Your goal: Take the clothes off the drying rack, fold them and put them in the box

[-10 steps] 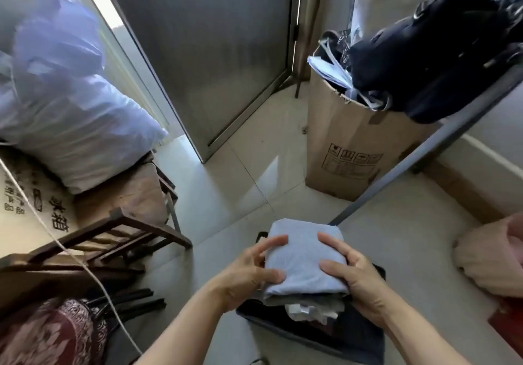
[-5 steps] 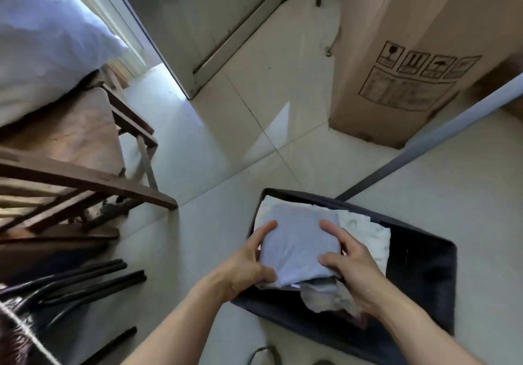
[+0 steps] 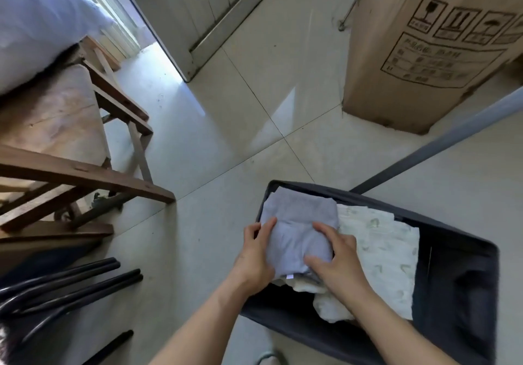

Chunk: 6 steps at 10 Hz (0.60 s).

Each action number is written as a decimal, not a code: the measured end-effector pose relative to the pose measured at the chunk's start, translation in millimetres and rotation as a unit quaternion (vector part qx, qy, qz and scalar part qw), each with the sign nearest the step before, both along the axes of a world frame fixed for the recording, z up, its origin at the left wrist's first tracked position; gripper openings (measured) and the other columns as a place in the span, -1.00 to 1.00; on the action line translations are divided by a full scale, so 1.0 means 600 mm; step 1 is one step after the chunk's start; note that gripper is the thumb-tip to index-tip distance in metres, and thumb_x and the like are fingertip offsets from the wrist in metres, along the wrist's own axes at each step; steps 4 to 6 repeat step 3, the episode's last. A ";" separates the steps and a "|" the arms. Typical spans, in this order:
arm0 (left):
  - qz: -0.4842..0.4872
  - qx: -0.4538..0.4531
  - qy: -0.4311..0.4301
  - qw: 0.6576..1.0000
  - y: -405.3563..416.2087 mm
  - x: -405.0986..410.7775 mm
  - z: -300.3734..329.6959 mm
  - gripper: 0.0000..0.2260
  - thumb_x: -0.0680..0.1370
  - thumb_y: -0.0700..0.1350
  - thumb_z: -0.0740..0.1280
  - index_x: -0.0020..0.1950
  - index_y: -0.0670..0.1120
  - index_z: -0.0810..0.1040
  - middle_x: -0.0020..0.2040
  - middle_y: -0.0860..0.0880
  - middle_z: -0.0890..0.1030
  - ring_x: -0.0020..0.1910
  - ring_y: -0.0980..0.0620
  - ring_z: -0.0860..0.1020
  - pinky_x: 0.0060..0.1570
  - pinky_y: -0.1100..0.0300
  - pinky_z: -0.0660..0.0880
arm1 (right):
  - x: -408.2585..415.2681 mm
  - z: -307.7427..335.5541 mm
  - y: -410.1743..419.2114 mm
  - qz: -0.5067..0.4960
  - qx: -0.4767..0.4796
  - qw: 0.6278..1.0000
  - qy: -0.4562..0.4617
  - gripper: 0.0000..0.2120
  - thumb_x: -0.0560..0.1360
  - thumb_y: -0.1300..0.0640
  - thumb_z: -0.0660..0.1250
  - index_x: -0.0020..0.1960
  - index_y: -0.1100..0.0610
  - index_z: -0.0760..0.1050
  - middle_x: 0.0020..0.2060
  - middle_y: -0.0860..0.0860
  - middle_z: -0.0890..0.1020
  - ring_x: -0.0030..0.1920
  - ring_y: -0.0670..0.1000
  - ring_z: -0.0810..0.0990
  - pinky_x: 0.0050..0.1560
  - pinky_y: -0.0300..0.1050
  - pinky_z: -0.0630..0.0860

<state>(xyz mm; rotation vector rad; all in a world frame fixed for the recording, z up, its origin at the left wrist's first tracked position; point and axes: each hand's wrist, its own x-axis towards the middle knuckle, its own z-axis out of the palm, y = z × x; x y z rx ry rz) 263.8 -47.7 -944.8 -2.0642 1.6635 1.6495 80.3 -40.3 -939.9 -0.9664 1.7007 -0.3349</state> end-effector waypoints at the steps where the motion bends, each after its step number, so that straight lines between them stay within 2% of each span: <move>1: -0.029 -0.006 -0.067 0.997 0.011 -0.008 0.011 -0.21 0.47 -0.28 0.27 0.58 0.18 0.01 0.29 0.03 0.17 -0.01 -0.02 0.50 0.02 0.21 0.48 | 0.003 0.010 0.007 0.065 0.048 0.995 0.056 -0.34 0.48 0.05 0.32 0.50 -0.23 0.15 0.13 -0.01 0.26 -0.04 -0.06 0.49 -0.05 -0.29 0.39; 2: -0.057 0.021 -0.168 0.984 0.004 -0.012 0.027 -0.27 0.51 -0.21 0.26 0.57 0.23 0.02 0.23 -0.04 0.23 -0.02 -0.11 0.54 0.07 0.06 0.53 | 0.002 0.026 0.001 0.176 0.099 0.969 0.142 -0.31 0.54 -0.01 0.19 0.53 -0.29 -0.09 0.27 0.04 0.30 0.03 0.05 0.53 0.03 -0.11 0.47; 3: -0.076 0.048 -0.210 0.973 0.006 -0.004 0.068 -0.40 0.53 -0.07 0.31 0.51 0.21 0.18 0.26 -0.05 0.24 0.06 -0.11 0.59 0.05 0.07 0.53 | -0.005 0.080 0.001 0.234 0.117 0.947 0.189 -0.29 0.53 0.06 0.12 0.55 -0.24 -0.15 0.36 0.00 0.41 0.21 0.08 0.52 0.12 -0.08 0.49; 6: -0.076 0.048 -0.210 0.973 0.006 -0.004 0.068 -0.40 0.53 -0.07 0.31 0.51 0.21 0.18 0.26 -0.05 0.24 0.06 -0.11 0.59 0.05 0.07 0.53 | -0.005 0.080 0.001 0.234 0.117 0.947 0.189 -0.29 0.53 0.06 0.12 0.55 -0.24 -0.15 0.36 0.00 0.41 0.21 0.08 0.52 0.12 -0.08 0.49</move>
